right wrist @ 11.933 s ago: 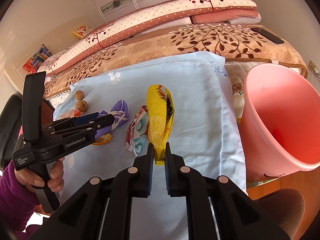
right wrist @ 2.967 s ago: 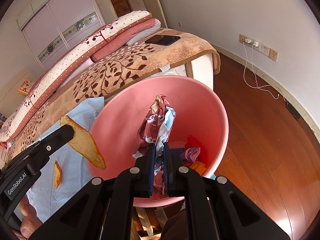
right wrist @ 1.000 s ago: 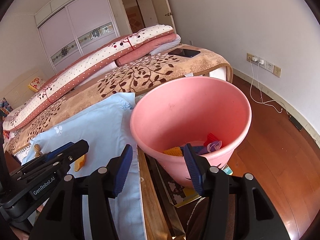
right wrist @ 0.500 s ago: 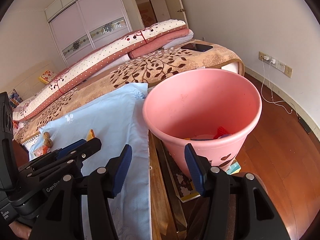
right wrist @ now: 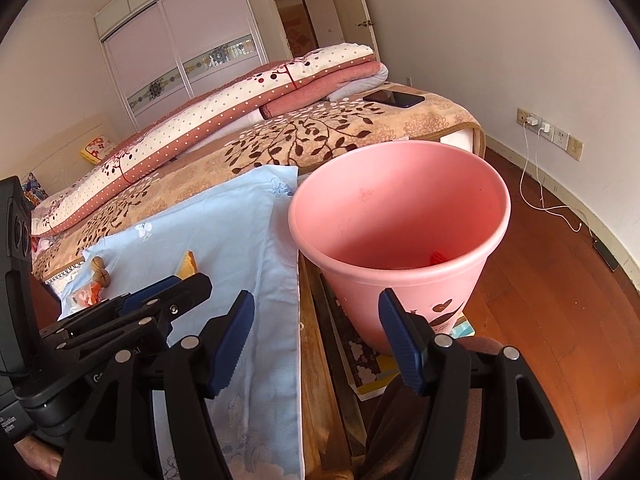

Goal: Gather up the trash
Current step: 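Move the left tool toward the clear printed wrapper while the right tool approaches the last crisp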

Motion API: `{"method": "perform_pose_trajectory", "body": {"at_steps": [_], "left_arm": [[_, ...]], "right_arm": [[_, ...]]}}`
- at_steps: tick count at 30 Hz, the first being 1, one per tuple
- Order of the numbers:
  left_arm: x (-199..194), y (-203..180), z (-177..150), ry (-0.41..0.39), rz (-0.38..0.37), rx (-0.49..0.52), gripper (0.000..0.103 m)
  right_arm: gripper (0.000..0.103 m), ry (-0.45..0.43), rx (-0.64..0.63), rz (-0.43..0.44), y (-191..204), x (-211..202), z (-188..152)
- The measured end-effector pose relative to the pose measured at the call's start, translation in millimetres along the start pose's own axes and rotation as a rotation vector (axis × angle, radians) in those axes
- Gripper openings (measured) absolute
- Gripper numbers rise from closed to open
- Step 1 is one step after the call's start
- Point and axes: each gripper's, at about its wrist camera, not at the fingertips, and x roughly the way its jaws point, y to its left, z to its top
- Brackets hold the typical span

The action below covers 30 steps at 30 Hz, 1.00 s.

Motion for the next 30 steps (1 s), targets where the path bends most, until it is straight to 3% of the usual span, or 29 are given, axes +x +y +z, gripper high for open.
{"method": "perform_pose_trajectory", "body": {"at_steps": [6, 12, 30], "left_arm": [[-13, 8, -2, -0.034, 0.020, -0.017, 0.035], [-27, 11, -5, -0.057, 0.106, 0.010, 0.035], [-55, 45, -5, -0.140, 0.159, -0.050, 0.035]], "right_arm": [[0.068, -0.019, -0.036, -0.002, 13, -8, 0], [0.073, -0.018, -0.049, 0.001, 24, -11, -2], [0.085, -0.046, -0.134, 0.062, 61, -18, -2]]}}
